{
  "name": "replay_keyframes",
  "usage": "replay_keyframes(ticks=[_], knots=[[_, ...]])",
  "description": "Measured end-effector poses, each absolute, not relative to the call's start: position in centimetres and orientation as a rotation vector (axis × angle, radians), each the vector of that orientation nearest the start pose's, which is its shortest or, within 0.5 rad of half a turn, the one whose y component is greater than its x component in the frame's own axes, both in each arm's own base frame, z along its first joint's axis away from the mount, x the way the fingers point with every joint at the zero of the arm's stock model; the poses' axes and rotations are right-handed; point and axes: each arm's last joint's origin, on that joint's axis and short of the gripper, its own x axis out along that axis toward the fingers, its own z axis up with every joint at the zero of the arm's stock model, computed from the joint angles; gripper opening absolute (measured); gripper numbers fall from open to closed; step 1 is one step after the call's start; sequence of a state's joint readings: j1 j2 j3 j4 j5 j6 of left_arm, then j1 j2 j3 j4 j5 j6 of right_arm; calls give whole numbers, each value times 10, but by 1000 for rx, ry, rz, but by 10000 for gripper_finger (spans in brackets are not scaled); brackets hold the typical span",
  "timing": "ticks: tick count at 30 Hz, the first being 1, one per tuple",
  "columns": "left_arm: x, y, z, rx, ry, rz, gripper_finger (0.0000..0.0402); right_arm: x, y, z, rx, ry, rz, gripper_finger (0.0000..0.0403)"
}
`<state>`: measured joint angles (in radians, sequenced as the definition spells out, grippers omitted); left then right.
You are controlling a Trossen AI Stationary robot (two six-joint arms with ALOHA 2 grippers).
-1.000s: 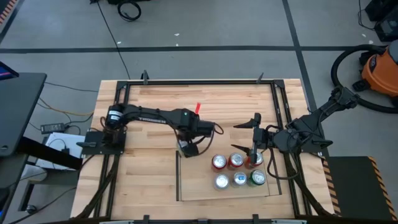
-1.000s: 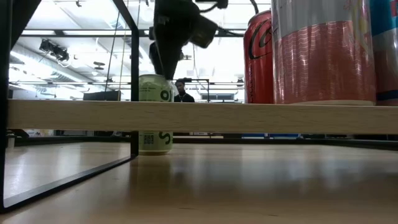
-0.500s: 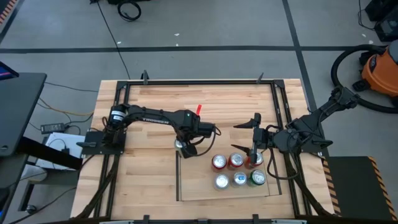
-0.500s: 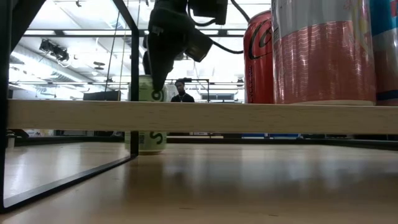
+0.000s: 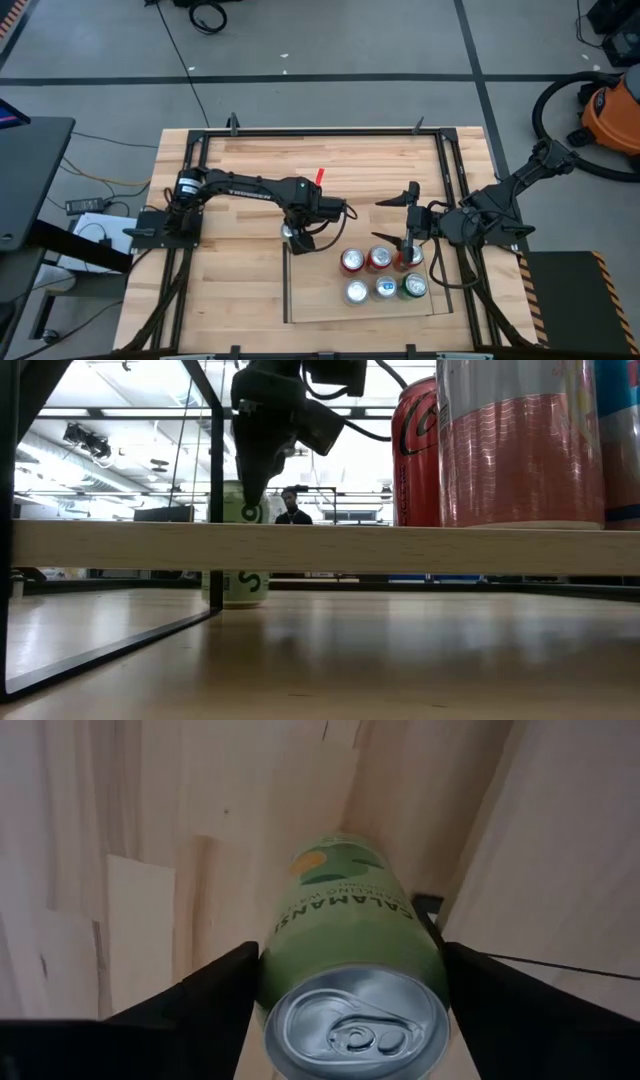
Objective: Place canned beverage on shelf
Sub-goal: Put the light green soda can on the shelf
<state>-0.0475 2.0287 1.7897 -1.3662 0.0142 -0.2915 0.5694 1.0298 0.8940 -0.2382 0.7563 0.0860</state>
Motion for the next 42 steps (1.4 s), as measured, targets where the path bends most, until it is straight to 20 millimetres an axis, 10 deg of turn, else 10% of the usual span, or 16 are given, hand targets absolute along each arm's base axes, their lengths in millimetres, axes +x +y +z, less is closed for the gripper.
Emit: replay_keyframes(ticks=[15, 29, 42], knots=[[393, -17, 251, -27, 1533, 89, 294, 194, 101, 324, -147, 287, -197, 348], [400, -21, 305, 1, 1382, 45, 295, 194, 101, 323, -150, 289, -197, 348], [394, -73, 324, 201, 1316, -180, 295, 194, 101, 323, -151, 290, -197, 348]])
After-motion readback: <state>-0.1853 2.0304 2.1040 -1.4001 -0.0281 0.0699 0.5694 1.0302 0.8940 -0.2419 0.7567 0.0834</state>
